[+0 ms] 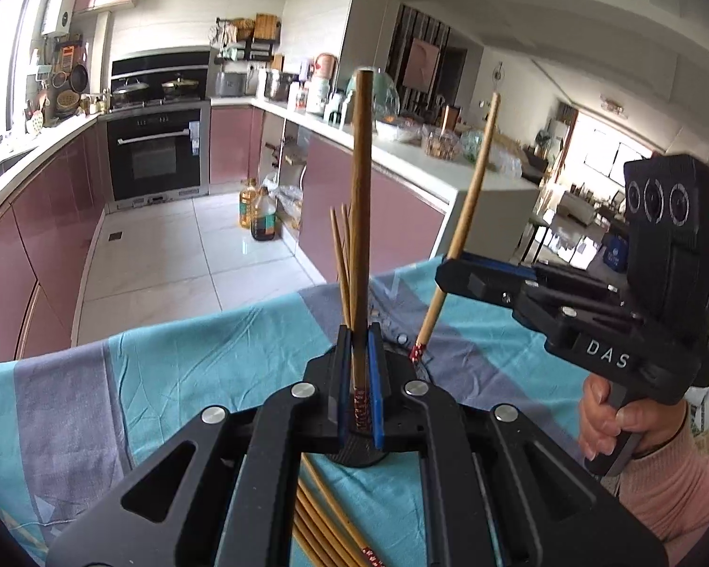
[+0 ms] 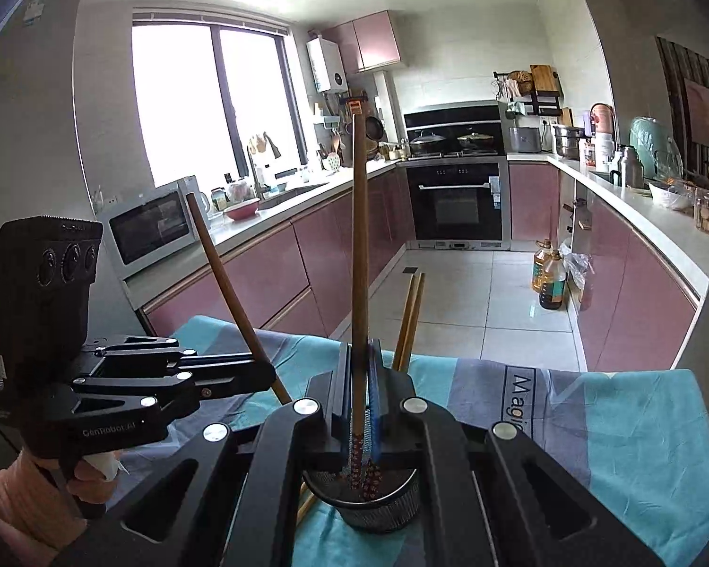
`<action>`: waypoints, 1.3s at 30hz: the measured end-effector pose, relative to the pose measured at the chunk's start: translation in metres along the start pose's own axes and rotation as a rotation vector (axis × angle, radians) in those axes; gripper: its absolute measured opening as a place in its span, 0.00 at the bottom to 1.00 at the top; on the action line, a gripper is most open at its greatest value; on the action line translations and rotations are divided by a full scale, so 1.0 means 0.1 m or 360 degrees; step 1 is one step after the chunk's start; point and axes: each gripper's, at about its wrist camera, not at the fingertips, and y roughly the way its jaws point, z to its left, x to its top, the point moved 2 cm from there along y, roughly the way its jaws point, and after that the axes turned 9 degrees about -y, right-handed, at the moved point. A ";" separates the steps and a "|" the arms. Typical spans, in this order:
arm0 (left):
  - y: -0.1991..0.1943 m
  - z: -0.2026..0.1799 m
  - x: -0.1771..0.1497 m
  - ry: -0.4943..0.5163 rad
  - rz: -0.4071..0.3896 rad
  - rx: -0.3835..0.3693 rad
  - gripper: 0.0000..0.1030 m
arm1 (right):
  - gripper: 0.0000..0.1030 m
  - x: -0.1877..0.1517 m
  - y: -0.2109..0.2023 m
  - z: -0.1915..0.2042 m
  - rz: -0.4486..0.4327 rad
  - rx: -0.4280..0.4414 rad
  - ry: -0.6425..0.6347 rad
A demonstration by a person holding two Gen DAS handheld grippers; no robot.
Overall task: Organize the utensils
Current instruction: 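Lower chopstick into mesh cup with right tool while left tool does likewise, then open both tools and pull them back from the cup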
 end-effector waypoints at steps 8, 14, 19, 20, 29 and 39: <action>0.35 0.07 -0.16 0.0033 0.0180 0.0010 0.07 | 0.05 -0.21 0.32 -0.07 0.0217 0.0030 0.0038; 0.50 0.15 -0.15 -0.0001 0.0243 0.0007 0.07 | 0.06 -0.32 0.48 -0.08 0.0318 0.0029 0.0077; 0.62 0.19 -0.04 -0.0020 0.0259 0.0023 0.08 | 0.06 -0.35 0.53 -0.12 0.0328 0.0020 0.0118; 0.64 0.20 -0.04 -0.0024 0.0260 0.0022 0.08 | 0.06 -0.35 0.54 -0.11 0.0326 0.0017 0.0120; 0.56 0.23 -0.13 -0.0056 0.0185 0.0048 0.17 | 0.13 -0.34 0.48 -0.08 0.0283 0.0003 0.0143; -0.14 0.45 -0.48 -0.0092 -0.0091 0.0168 0.54 | 0.36 -0.47 -0.05 0.38 0.0130 0.0177 -0.0030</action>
